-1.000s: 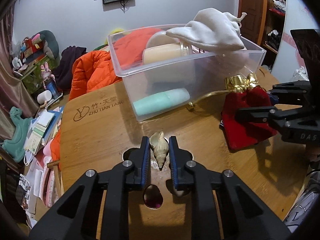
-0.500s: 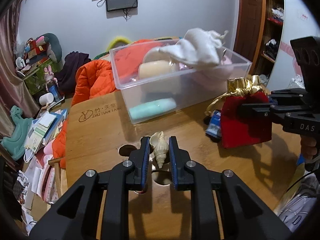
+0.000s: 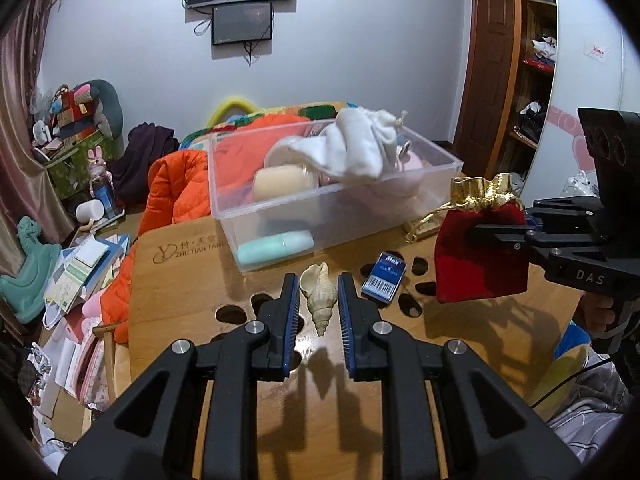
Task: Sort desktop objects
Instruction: 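Carry the red pouch and seashell into the clear box and open both tools, then withdraw both tools toward the beige eraser and the blue Max card box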
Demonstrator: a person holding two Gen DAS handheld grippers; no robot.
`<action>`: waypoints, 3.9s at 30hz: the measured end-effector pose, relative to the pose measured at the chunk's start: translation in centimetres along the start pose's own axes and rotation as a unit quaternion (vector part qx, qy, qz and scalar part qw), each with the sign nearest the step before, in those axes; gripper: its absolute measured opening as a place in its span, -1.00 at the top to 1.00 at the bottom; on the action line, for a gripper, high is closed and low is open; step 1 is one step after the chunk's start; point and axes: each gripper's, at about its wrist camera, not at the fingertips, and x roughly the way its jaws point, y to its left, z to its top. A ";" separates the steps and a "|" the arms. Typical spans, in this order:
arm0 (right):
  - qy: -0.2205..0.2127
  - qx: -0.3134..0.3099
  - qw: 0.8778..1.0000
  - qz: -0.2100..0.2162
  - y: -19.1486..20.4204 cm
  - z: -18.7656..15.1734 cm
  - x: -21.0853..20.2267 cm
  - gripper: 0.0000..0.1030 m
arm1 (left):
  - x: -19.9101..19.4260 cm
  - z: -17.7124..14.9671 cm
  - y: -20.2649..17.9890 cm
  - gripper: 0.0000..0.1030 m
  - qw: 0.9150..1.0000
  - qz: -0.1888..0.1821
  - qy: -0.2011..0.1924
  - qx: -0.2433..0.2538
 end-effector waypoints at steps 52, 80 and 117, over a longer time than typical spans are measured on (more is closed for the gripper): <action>-0.012 -0.009 0.997 -0.081 -8.1 8.9 7.3 0.75 | 7.5 5.9 4.4 0.64 0.999 0.013 -0.010 -0.040; -0.030 -0.059 0.986 -0.155 -3.9 6.2 3.6 -0.43 | 4.2 5.3 2.8 0.02 0.999 0.022 -0.024 -0.029; 0.064 0.068 0.986 -0.140 -4.2 -0.1 6.1 -0.26 | 3.4 -2.1 -0.8 -0.61 1.000 -0.016 0.006 0.009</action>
